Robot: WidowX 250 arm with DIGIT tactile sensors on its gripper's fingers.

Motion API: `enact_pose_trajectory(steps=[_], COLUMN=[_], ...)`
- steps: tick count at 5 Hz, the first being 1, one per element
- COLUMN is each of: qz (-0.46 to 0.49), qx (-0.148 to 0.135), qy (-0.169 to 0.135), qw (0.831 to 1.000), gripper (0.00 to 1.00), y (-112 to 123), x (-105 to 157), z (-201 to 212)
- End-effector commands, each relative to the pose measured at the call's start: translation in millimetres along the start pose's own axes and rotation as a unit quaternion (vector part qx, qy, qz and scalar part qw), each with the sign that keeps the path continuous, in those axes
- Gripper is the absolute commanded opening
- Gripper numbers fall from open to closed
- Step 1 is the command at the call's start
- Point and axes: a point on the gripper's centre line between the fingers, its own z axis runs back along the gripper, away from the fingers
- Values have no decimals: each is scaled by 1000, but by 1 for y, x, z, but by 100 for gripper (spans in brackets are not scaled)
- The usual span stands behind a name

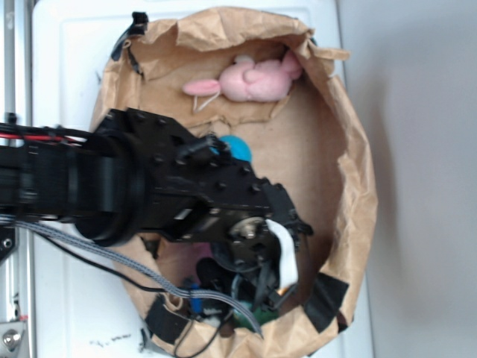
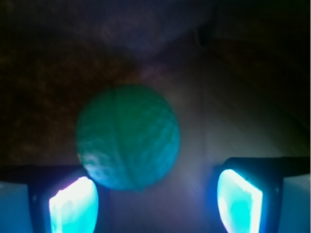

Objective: Grab the green ball.

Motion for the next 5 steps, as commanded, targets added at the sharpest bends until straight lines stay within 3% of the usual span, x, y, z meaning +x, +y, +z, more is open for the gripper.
enact_pose_trajectory(steps=[1,2,5], qz=[-67,-92,-84], qx=[-38,-19,-12], qy=[-89,-131,-116], qw=[993,987,990], gripper=[100,0,0], y=[-8,-7,4], x=[14,17,17], z=[6,-1,-6])
